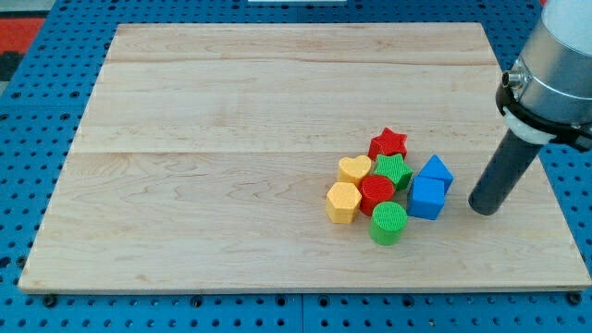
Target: Push the blue blocks to the top right
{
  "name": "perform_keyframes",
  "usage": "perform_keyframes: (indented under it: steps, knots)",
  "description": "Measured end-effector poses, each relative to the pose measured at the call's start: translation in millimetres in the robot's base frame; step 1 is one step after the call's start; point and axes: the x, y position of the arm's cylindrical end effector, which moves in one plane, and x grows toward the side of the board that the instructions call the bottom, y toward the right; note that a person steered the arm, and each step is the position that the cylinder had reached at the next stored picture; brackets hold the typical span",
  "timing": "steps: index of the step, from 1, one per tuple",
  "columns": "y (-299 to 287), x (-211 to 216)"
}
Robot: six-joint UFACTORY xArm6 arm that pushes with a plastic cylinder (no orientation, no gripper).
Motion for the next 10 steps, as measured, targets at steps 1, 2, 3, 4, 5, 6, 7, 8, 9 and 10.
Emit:
perform_keyframes:
  steps: [1,2,3,4,5,6,7,8,9,10]
  knots:
    - [0,0]
    - [0,-1]
    - [2,1]
    - [12,30]
    - [-11,35]
    - [-59,34]
    - [-67,23]
    - [-66,-6]
    - [-45,-31]
    - [-35,-67]
